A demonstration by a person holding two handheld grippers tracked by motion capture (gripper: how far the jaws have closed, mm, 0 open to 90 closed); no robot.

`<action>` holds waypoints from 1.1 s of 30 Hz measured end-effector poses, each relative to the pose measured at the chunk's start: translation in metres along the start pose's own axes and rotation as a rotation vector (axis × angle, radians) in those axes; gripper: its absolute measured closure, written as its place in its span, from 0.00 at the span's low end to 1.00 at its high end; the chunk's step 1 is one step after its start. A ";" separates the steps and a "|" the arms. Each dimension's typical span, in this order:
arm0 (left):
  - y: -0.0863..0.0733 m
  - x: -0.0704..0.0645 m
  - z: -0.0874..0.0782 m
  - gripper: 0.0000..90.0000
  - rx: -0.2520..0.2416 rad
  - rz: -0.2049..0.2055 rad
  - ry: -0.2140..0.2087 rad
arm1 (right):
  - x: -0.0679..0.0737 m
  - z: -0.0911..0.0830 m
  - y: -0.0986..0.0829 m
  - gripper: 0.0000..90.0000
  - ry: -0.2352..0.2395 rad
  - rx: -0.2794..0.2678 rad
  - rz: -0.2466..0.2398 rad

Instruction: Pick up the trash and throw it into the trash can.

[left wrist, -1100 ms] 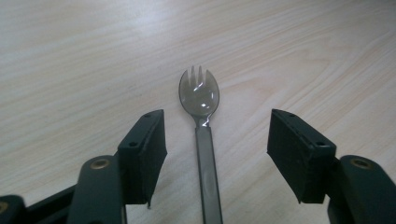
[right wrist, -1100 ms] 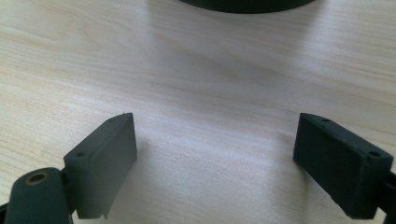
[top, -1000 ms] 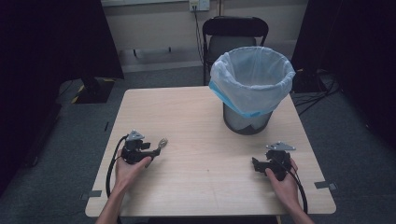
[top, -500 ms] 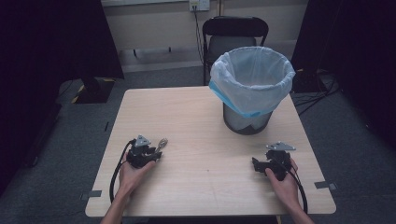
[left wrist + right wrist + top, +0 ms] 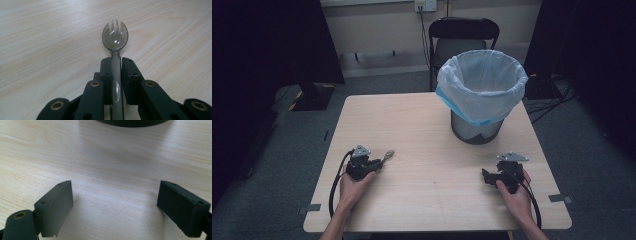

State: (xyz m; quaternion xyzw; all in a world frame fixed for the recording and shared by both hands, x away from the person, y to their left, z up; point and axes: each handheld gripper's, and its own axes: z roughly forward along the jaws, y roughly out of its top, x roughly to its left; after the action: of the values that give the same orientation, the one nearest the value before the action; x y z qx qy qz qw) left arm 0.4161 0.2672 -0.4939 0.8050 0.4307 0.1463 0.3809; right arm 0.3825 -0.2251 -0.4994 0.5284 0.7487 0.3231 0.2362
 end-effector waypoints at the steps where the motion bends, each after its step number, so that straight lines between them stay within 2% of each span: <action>1: 0.001 -0.001 0.000 0.89 0.000 0.003 -0.005 | 0.000 0.000 0.000 0.14 0.000 0.000 0.000; 3: 0.002 -0.002 0.001 0.89 -0.001 0.001 -0.022 | 0.000 0.000 0.000 0.14 0.000 0.000 0.000; 9: 0.011 -0.009 -0.003 0.89 -0.050 -0.009 -0.072 | 0.000 0.000 0.000 0.14 0.000 0.000 0.000; 15: 0.020 -0.014 -0.010 0.89 -0.093 -0.020 -0.098 | 0.000 0.000 0.000 0.14 0.001 0.000 -0.001; 21: 0.028 -0.019 -0.018 0.89 -0.122 0.008 -0.097 | 0.000 0.000 0.000 0.14 0.000 0.000 0.000; 24: 0.033 -0.019 -0.022 0.89 -0.142 0.009 -0.106 | 0.000 0.000 0.000 0.14 0.000 0.000 0.000; 32: 0.055 -0.027 -0.035 0.89 -0.199 0.035 -0.127 | 0.000 0.000 0.000 0.14 0.000 0.000 0.000; 33: 0.062 -0.030 -0.039 0.89 -0.213 0.042 -0.136 | 0.000 0.000 0.000 0.14 0.000 0.000 0.000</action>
State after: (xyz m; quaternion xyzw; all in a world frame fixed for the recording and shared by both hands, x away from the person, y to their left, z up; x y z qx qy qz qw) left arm 0.4129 0.2412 -0.4194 0.7768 0.3689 0.1443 0.4895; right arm 0.3826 -0.2252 -0.4994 0.5284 0.7488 0.3231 0.2361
